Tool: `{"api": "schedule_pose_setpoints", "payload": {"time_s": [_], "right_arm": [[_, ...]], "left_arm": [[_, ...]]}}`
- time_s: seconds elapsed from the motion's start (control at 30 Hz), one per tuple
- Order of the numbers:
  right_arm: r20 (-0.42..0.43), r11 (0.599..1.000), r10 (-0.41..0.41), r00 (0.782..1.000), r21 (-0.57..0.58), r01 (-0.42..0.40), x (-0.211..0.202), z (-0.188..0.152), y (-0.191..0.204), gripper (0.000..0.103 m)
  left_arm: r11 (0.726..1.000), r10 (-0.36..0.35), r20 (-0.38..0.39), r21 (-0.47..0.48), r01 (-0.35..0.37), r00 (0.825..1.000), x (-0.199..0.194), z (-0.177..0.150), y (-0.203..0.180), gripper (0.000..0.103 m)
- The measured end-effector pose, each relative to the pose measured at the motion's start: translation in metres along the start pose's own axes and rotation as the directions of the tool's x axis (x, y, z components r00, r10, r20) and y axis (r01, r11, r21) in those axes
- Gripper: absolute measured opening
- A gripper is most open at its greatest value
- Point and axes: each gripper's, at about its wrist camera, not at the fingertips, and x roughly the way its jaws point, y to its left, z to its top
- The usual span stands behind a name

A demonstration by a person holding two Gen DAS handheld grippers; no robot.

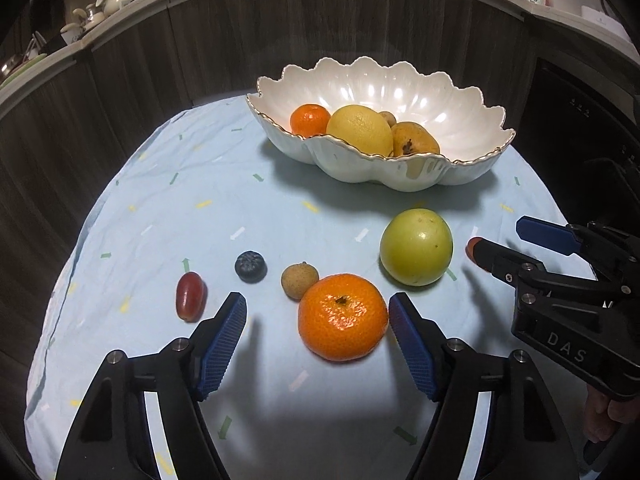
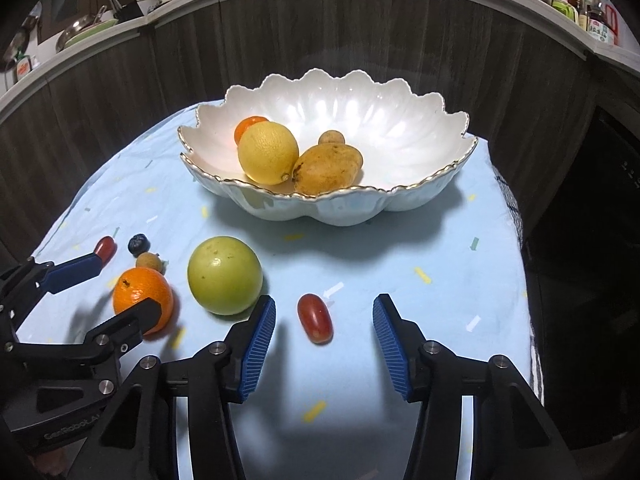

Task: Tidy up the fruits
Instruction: 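Grasp the tangerine with the left tool while the right tool grasps the red jujube, then lift the tangerine and red jujube and carry both over the bowl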

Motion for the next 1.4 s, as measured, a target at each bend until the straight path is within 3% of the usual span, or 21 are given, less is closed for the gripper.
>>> {"api": "schedule_pose_setpoints", "payload": {"time_s": [0.23,0.47,0.63,1.4], "right_arm": [[-0.031,1.0,0.012,0.999,0.003,-0.012,0.012,-0.003,-0.002,0.042],[-0.035,1.0,0.024,0.999,0.003,-0.024,0.018,-0.004,-0.002,0.033],[-0.029,1.0,0.026,0.999,0.011,-0.026,0.018,-0.004,-0.002,0.019],[0.027,0.996,0.027,0.999,0.081,-0.029,-0.018,-0.006,0.009,0.018]], "left_arm": [[1.0,-0.018,-0.017,-0.01,0.018,1.0,0.007,0.001,-0.001,0.068],[0.999,-0.048,-0.038,-0.011,0.048,0.998,0.013,-0.001,-0.003,0.055],[0.998,-0.059,-0.037,-0.009,0.058,0.998,0.013,0.0,-0.007,0.047],[0.999,-0.051,0.037,-0.012,0.051,0.998,-0.016,0.012,0.0,0.045]]}}
